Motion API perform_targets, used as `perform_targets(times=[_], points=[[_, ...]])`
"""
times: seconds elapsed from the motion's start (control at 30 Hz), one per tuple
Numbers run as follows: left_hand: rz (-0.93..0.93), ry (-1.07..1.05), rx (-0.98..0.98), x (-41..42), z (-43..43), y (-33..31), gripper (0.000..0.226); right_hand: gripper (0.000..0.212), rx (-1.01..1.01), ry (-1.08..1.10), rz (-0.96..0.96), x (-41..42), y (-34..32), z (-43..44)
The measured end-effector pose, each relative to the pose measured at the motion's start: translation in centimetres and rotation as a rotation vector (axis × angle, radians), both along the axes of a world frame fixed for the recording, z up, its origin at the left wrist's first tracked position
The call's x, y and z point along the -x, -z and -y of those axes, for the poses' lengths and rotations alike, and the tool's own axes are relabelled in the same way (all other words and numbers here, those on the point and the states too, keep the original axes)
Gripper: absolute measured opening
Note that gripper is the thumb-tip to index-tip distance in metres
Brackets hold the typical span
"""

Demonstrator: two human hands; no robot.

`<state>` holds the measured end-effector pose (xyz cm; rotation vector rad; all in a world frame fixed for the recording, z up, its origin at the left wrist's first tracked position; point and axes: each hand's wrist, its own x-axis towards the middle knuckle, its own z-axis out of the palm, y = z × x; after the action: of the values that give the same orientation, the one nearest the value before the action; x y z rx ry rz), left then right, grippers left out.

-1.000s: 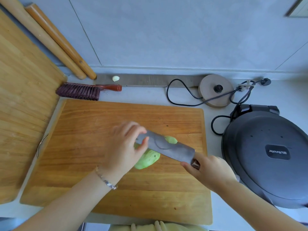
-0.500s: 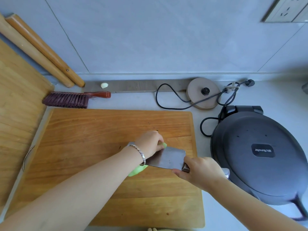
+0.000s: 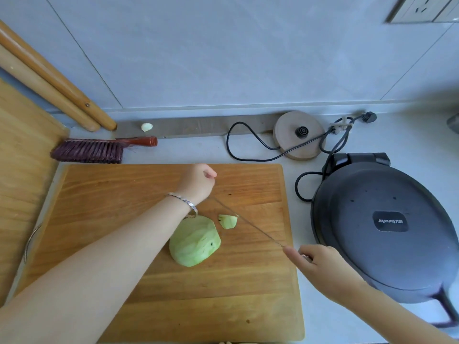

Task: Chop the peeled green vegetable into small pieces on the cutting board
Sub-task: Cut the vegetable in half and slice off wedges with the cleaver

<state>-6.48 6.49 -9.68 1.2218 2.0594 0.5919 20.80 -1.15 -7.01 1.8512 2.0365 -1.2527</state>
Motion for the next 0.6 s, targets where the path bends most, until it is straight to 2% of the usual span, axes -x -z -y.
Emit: perform_targets(times=[0.1,0.13,0.17,0.2,0.3,0.37,0.5,0.6], points=[[0.193,-0.377,-0.113,1.7,0.1,-0.2,0.024,0.056,0.078,0.098,-0.061,0.8,0.0,0.3],[0.169,-0.485,-0.160,2.0,0.7,-0.2,0.025,0.056,0.097,0.128,-0.071,1.2,0.0,0.3],[0.080,-0.500,-0.165,1.9,1.4,-0.2,0.025,0.056,0.118,0.167,-0.086,1.5,0.1,0.2],[-0.018,-0.411,-0.148,1.7,2.3,0.2,0.024,0.057,0.150,0.219,-0.112,1.9,0.2,0.2],[-0.270,0.198,0.047,-0.3,5.0,1.5,0.021,0.058,0.293,0.393,-0.210,3.2,0.5,0.1],[-0.431,0.473,0.187,-1.8,5.6,2.2,0.024,0.058,0.342,0.476,-0.260,3.9,0.7,0.0],[-0.599,0.616,0.247,-3.8,4.9,3.0,0.030,0.058,0.316,0.534,-0.284,4.5,0.8,-0.3],[-0.599,0.590,0.258,-4.5,4.8,3.3,0.027,0.058,0.312,0.545,-0.286,4.2,1.0,-0.4]])
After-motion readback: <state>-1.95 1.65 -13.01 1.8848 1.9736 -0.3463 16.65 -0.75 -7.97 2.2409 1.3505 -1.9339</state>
